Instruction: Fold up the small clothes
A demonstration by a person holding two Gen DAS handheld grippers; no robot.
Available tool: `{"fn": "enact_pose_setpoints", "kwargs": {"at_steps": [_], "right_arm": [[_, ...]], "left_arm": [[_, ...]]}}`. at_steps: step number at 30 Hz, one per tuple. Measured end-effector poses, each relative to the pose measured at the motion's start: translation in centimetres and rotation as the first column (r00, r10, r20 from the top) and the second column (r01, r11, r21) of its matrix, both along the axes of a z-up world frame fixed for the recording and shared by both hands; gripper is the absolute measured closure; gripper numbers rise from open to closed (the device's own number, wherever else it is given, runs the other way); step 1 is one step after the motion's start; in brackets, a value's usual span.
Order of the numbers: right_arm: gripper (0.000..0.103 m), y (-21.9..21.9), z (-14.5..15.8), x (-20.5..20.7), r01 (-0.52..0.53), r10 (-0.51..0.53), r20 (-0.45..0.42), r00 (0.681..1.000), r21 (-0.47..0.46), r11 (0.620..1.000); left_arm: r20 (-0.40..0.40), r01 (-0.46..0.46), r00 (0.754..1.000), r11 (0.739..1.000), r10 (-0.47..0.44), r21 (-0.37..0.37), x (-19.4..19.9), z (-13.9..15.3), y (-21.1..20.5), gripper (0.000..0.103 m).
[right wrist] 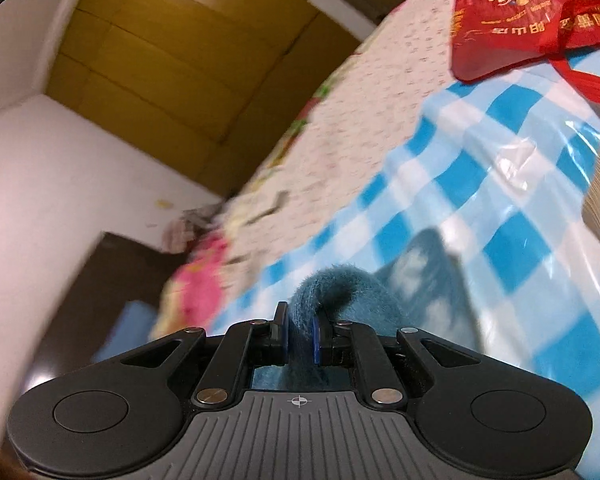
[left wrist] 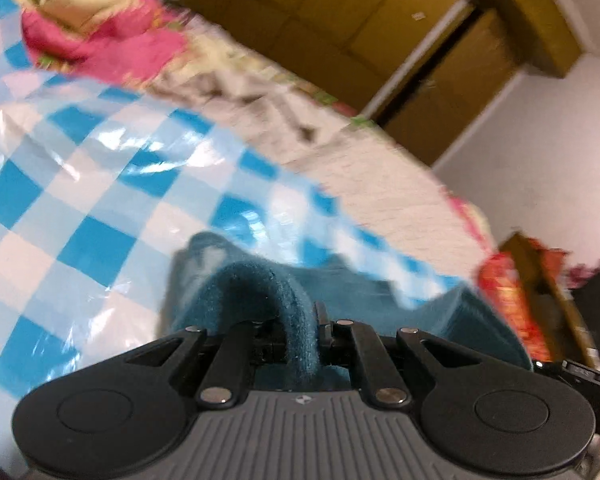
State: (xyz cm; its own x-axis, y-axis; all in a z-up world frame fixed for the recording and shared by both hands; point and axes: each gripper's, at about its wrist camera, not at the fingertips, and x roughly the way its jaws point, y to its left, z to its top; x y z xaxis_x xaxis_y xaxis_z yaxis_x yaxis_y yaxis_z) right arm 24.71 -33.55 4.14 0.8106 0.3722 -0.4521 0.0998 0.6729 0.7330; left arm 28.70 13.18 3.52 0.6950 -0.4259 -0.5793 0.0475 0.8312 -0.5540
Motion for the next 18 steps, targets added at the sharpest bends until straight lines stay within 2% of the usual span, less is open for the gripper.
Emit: {"fn": "enact_pose_setpoints", "kwargs": {"at_steps": [4,7,11,13,15,18], "right_arm": [[0.091,1.2,-3.5,2.9,0.016,-0.022,-0.069,0.997,-0.078,0.997],[0.088,0.1,-4.0,3.3,0.038,-0.036,-0.082,0.996,0.023,0.999],[0.085,-0.7,-2.9,2.5,0.028,-0.024,-0.067,0.997,0.068,0.997],[0.081,-0.5,-2.1,2.0,0.014,-0.011,-0.049,0.999,0.074,0.997],[0.069,-0.5,-1.6,2.1,0.005,-0.002,-0.035,0.999,0.101,0.995],[0.066,-0.6,-0.6,2.3,0.02,-0.019,-0.002,1.0,0.097,0.995]], "left_arm": [[-0.062,-0.039,0.997,0.999,0.041,0.024,1.9,-3.0,-0.4,0.082],[-0.061,-0.046,0.997,0.999,0.045,-0.019,1.7,-2.7,0.4,0.079],[-0.087,-0.06,0.995,0.996,0.055,-0.067,1.7,-2.1,1.1,0.077],[-0.109,-0.082,0.992,0.991,0.07,-0.107,1.6,-1.9,1.4,0.076],[-0.122,-0.105,0.989,0.985,0.088,-0.134,1.9,-1.8,1.5,0.074],[-0.114,-0.111,0.989,0.983,0.095,-0.144,1.9,-1.3,1.3,0.07]]}}
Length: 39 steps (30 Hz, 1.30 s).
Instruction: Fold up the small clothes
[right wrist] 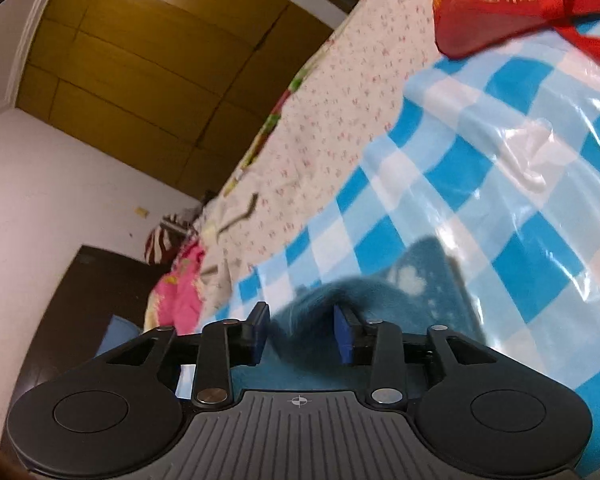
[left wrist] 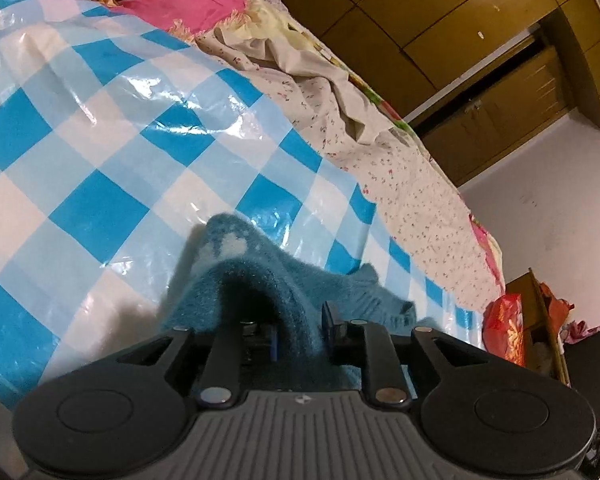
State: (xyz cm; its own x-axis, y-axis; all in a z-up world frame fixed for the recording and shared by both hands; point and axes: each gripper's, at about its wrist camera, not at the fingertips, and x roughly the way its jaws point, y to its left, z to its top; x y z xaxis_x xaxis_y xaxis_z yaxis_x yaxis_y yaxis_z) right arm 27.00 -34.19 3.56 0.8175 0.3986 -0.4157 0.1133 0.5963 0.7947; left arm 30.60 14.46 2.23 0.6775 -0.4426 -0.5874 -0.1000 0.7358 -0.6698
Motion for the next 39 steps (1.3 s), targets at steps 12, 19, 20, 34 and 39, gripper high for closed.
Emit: {"fn": "enact_pose_setpoints", "kwargs": {"at_steps": [12,19,20,34,39], "right_arm": [[0.068,1.0,-1.0,-2.8,-0.06,0.049,-0.044,0.998,-0.32,0.945],[0.068,3.0,-0.8,-3.4,-0.079,0.072,-0.033,0.997,-0.486,0.87],[0.068,3.1,-0.6,-3.5,-0.067,0.066,-0.019,0.998,-0.5,0.864],[0.052,1.1,-3.9,-7.8,-0.134,0.076,-0.151,0.986,-0.427,0.894],[0.045,-0.3,-6.2,-7.0,-0.106,0.059,-0.183,0.981,-0.261,0.96]], "left_arm": [[0.0,-0.115,0.993,0.993,0.116,-0.026,-0.4,-0.3,1.7,0.064],[0.101,-0.2,0.978,0.963,0.185,0.181,-0.9,2.6,2.2,0.041],[0.111,-0.189,0.979,0.958,0.168,0.214,-1.4,2.9,2.0,0.041],[-0.005,0.008,1.0,0.922,-0.006,0.388,-8.9,-2.7,0.0,0.022],[-0.035,-0.015,0.999,0.942,0.029,0.336,-8.9,-3.8,0.9,0.012]]}}
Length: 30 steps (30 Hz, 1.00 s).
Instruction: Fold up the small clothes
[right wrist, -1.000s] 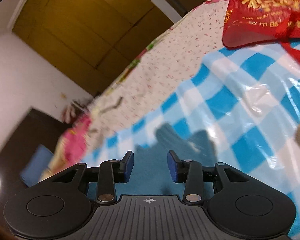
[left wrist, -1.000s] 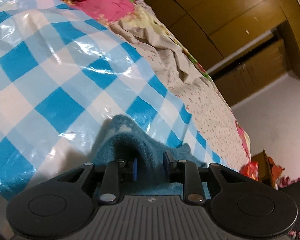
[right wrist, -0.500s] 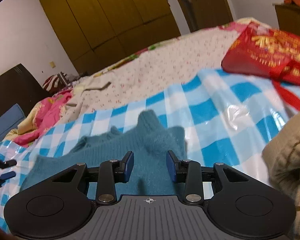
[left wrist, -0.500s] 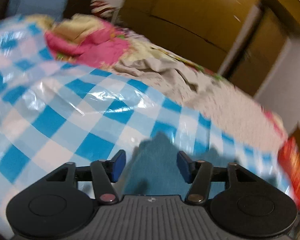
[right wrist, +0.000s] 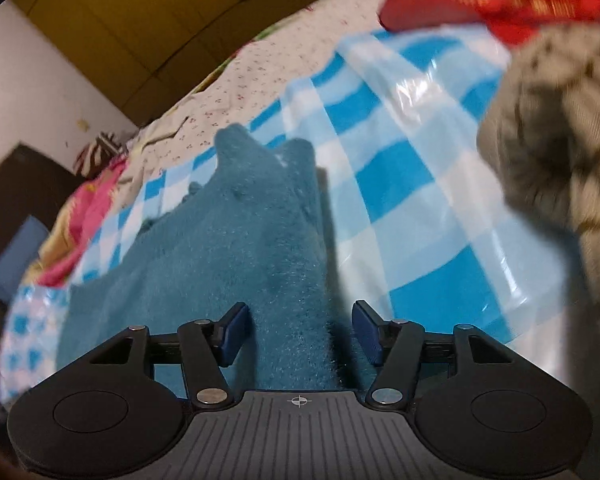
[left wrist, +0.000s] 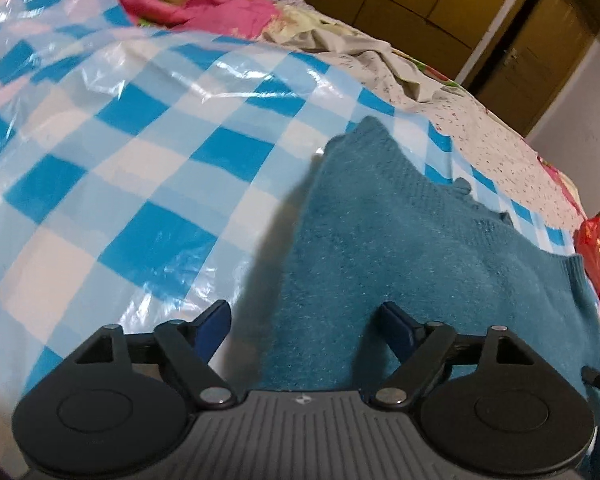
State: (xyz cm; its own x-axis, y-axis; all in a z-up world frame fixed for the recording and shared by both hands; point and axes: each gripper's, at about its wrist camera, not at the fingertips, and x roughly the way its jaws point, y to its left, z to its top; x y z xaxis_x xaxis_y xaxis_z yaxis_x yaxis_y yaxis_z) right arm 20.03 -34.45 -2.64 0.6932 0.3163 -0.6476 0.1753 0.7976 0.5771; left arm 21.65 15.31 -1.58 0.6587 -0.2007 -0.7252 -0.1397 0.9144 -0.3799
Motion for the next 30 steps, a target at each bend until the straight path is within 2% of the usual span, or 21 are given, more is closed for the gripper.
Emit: {"fn": "enact_pose_setpoints", "kwargs": {"at_steps": [3,6,8,15,20,25,30], "right_arm": [[0.05,-0.2,-0.8,-0.2,-0.011,0.011,-0.01,1.0,0.03,1.0],[0.06,-0.3,-0.7,-0.5,-0.028,0.029,-0.021,0.999,0.041,0.999],[0.064,-0.2,-0.2,-0.9,-0.059,0.06,-0.029,0.998,0.023,0.998],[0.071,-0.4,1.0,-4.0,-0.132,0.13,-0.079,0.988,-0.025,0.991],[0.073,-1.3,1.8,-7.1,-0.173,0.164,-0.137,0.977,-0.057,0.983],[0.073,-1.8,2.6,-9.6,-0.201,0.186,-0.161,0.969,-0.085,0.976],[0.066,-1.9,3.0,-10.3,-0.16,0.149,-0.121,0.981,-0.083,0.984]], "left_arm": [[-0.005,0.024,1.0,0.999,-0.024,0.027,-0.4,-0.4,-0.8,0.012],[-0.026,0.069,0.997,0.996,-0.068,0.064,-1.0,-0.2,-1.4,0.021],[-0.041,0.094,0.995,0.994,-0.092,0.062,-1.5,-0.1,-1.6,0.03],[-0.089,0.177,0.982,0.98,-0.169,0.086,-4.6,0.3,-2.5,0.037],[-0.13,0.228,0.967,0.971,-0.218,0.066,-8.9,0.4,-3.2,0.038],[-0.165,0.229,0.961,0.973,-0.221,0.036,-13.0,0.6,-3.5,0.038],[-0.13,0.209,0.972,0.973,-0.196,0.102,-14.4,2.3,-3.9,0.04]]}}
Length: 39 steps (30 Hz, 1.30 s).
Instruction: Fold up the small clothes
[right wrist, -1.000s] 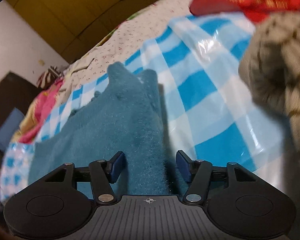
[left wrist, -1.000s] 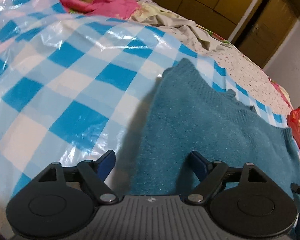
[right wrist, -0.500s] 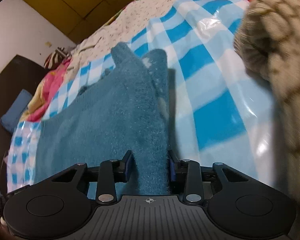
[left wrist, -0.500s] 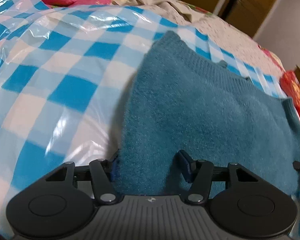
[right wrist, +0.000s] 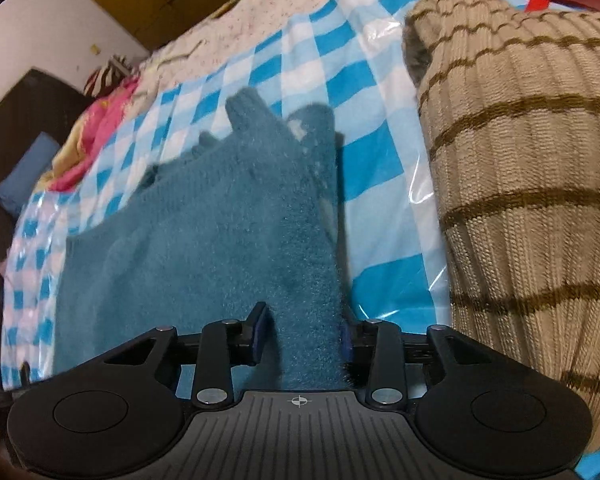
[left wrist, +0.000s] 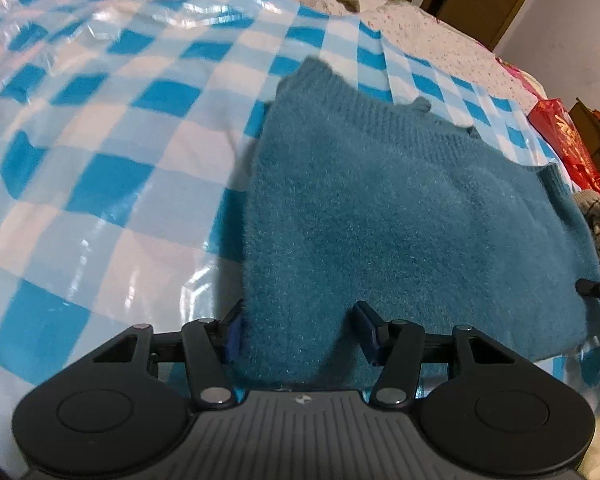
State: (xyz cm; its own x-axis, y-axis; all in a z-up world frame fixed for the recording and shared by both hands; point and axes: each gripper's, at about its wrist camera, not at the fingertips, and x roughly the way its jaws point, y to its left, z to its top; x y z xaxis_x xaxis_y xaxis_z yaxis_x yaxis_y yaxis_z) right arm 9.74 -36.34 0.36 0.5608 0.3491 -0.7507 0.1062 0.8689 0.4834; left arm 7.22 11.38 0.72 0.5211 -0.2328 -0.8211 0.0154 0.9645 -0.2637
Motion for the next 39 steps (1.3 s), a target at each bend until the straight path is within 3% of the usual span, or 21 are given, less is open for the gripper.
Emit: {"fn": "enact_pose_setpoints", "kwargs": {"at_steps": [4,9,14,20,27,31,39], "right_arm": [[0.061,-0.5,-0.2,-0.4,0.059,-0.062,0.05,0.997,0.064,0.996],[0.057,-1.2,-0.5,-0.3,0.102,-0.115,0.106,0.988,0.126,0.987],[0.055,-0.6,-0.6,0.6,0.141,-0.156,0.126,0.98,0.122,0.983],[0.051,-0.1,-2.1,1.6,0.164,-0.172,0.092,0.981,0.083,0.983],[0.051,-0.7,-2.2,0.9,0.103,-0.11,0.084,0.99,0.084,0.991],[0.052,-1.6,-2.5,0.5,0.09,-0.095,0.062,0.994,0.091,0.992],[0.043,-1.1,-3.7,1.7,0.11,-0.115,0.018,0.993,0.191,0.975]], "left_arm": [[0.089,-0.007,0.996,0.998,0.001,0.067,-0.7,2.2,-0.8,0.04],[0.17,0.002,0.985,0.997,-0.015,0.074,-0.8,3.8,-3.0,0.04],[0.214,0.07,0.973,0.994,-0.086,0.084,-0.2,3.8,-6.8,0.04],[0.233,0.096,0.966,0.993,-0.111,0.075,0.2,3.7,-8.7,0.04],[0.184,-0.031,0.983,0.988,0.003,0.151,0.1,2.7,-5.0,0.04],[0.219,0.016,0.974,0.987,-0.051,0.159,-0.7,3.1,-6.6,0.04],[0.239,0.205,0.945,0.974,-0.222,0.091,0.5,2.5,-13.4,0.04]]}}
